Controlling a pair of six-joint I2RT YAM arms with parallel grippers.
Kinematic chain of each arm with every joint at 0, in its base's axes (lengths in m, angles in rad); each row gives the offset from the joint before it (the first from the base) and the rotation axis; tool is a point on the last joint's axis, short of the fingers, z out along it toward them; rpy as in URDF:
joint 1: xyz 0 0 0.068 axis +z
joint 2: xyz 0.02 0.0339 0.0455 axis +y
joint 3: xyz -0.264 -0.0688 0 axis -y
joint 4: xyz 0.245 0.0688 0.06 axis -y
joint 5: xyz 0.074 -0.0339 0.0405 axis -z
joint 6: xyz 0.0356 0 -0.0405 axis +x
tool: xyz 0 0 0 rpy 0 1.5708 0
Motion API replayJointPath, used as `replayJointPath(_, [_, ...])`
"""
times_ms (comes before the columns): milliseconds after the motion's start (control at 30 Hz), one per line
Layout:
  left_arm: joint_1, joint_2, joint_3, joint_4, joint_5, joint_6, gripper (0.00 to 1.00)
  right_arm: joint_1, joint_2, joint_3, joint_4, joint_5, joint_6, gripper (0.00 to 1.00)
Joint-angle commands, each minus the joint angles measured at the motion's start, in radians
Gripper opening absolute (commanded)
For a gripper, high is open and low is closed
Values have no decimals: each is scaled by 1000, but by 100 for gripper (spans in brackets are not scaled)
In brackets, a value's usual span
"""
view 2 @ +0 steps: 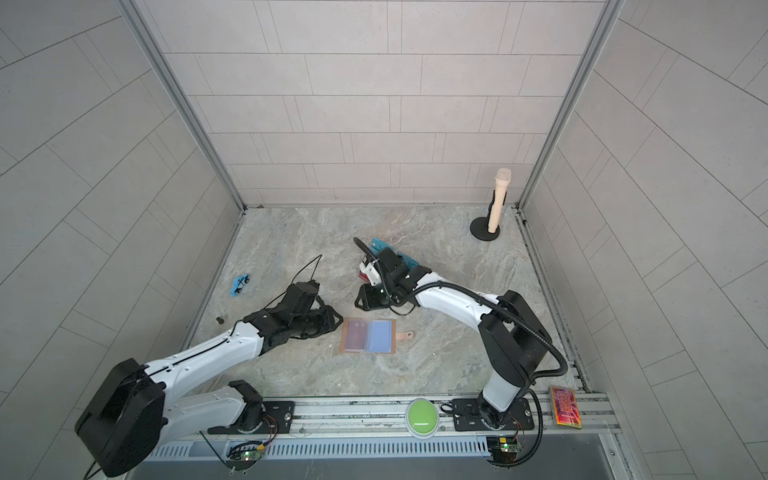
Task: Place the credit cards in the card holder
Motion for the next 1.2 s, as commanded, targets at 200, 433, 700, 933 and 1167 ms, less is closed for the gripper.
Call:
replayJointPath(200, [3,-135,58,-70,-261,99,37,-67,122,328,-426,229,-339,44])
replayJointPath(433, [14,-130,80,-125,-224,118,39,-67,336,575,-499,247,-410,39])
replayJointPath(700, [56,-149,42,-127,-219,107,43,-67,543,815,-610,299,-469,39])
replayJointPath(933, [81,-137,36,-123,-210,114,45,-67,630,888,-635,328,-484,41])
replayJointPath(1167, [116,-101,33,-107,-188,106,44,-64,687,928,-640,353,-501,41])
